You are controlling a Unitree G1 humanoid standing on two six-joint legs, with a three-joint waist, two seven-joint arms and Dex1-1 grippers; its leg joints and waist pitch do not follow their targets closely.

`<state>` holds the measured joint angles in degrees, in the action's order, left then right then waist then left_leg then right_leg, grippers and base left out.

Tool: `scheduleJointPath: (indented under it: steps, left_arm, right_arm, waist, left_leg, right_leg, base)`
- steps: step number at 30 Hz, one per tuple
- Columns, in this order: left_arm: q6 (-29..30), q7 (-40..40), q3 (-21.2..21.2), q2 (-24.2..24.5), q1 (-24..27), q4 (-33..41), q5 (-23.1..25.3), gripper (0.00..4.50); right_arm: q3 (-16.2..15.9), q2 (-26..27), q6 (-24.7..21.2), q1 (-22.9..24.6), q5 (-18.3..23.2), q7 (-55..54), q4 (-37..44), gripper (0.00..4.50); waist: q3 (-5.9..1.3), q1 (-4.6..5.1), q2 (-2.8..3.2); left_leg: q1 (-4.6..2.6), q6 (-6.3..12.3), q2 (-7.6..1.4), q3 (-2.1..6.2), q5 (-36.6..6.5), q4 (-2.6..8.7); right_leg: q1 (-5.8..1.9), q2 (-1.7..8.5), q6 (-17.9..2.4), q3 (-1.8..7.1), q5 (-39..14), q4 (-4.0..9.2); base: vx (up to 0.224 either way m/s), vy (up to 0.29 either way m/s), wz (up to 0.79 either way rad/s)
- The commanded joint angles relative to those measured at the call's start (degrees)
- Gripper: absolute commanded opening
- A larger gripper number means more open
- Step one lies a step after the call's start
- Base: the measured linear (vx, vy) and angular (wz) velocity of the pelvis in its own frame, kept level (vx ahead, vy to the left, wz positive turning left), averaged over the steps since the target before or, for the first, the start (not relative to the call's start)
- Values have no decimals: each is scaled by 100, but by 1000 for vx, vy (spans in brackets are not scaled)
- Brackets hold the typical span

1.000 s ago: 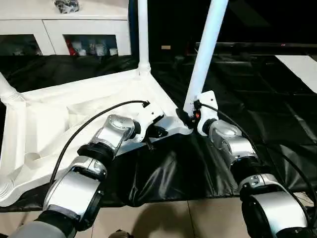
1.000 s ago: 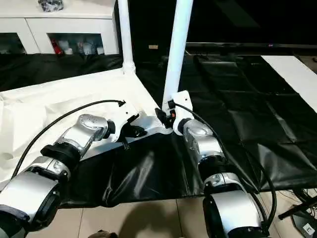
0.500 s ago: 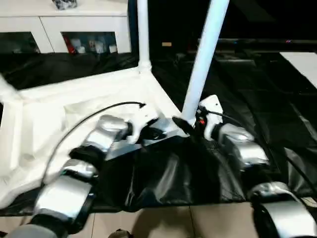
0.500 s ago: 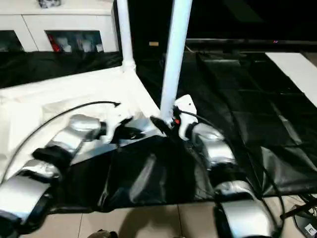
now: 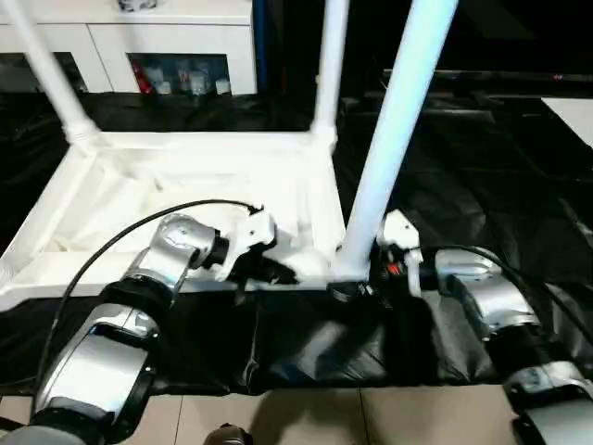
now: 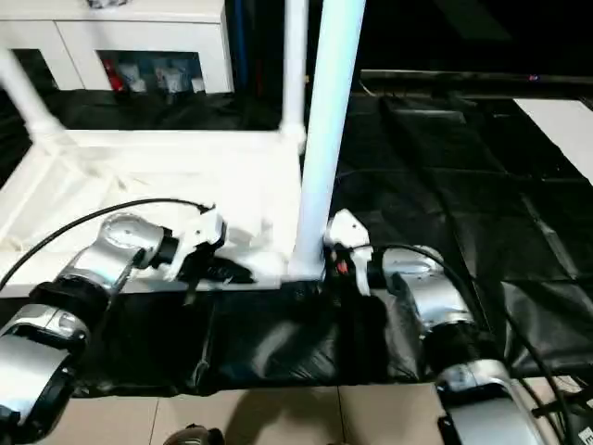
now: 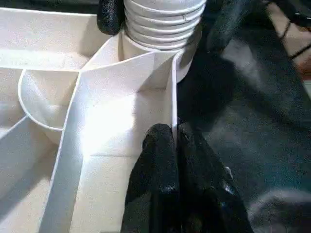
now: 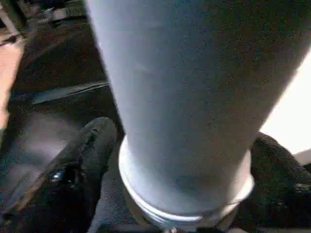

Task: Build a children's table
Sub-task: Rotate leg to tighten

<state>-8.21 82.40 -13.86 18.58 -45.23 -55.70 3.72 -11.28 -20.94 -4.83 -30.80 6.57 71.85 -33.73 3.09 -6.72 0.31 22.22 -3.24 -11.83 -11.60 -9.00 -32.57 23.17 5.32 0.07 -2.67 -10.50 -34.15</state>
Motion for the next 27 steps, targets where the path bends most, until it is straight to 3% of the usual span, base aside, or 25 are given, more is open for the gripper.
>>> scheduleJointPath:
  steps: [1,7,13,14,17,20,23,25,27]
  left_arm:
    - [-164,215,-31,-90,-64,200,-193,0]
    - [-222,277,-27,-80,-76,108,-138,0]
    - [-43,-30,82,-173,-110,52,-151,0]
    - [33,-342,114,-237,-156,5,-96,0]
    - [371,-1262,231,-479,-281,-69,-13,0]
    - [671,-1930,297,-757,-342,-59,26,0]
    - [978,-2788,325,-1182,-348,-12,108,0]
    - [1033,-2951,325,-1282,-341,3,121,0]
    - [1022,-3171,304,-1408,-326,24,163,0]
  right_arm:
    - [-280,-9,-63,98,19,368,272,347]
    - [-313,-13,-195,141,52,451,335,292]
    - [-190,178,-324,229,66,34,305,283]
    - [-77,305,-318,216,35,-314,202,282]
    - [247,694,-237,58,-208,-1713,-320,281]
    - [553,1048,-324,-100,-207,-2742,-746,279]
    - [791,1508,-295,-292,-142,-3708,-1212,279]
    - [845,1617,-274,-347,-142,-3968,-1338,279]
    - [922,1787,-196,-419,-161,-4262,-1481,279]
  waist:
    - [-401,-3,27]
    - [-416,-27,31]
    - [-420,-40,33]
    - [-414,-38,22]
    - [-378,17,5]
    - [-359,79,16]
    - [-363,147,26]
    - [-368,167,11]
    - [-379,170,34]
  left_leg:
    - [-181,184,-179,55,-1471,348]
    - [-177,218,-177,59,-1343,332]
    - [-176,201,-172,60,-1333,325]
    - [-175,181,-174,57,-1338,328]
    - [-194,-72,-162,76,-1711,370]
    - [-206,-196,-152,105,-1906,391]
    - [-190,-176,-135,111,-1878,396]
    - [-194,-138,-124,106,-1871,384]
    - [-177,-91,-116,110,-1789,380]
  right_leg:
    - [-264,282,-1608,162,-415,310]
    - [-270,278,-1656,151,-224,275]
    - [-277,279,-1649,152,-222,267]
    - [-270,278,-1636,155,-255,270]
    - [-238,309,-1476,166,-1099,339]
    - [-219,330,-1305,174,-1718,406]
    - [-209,308,-1194,176,-1738,440]
    - [-205,295,-1202,173,-1651,443]
    - [-217,293,-1189,171,-1544,440]
  base:
    - [0,0,0]
    - [0,0,0]
    - [0,0,0]
    - [0,0,0]
    - [0,0,0]
    - [0,0,0]
    - [0,0,0]
    - [0,0,0]
    - [0,0,0]
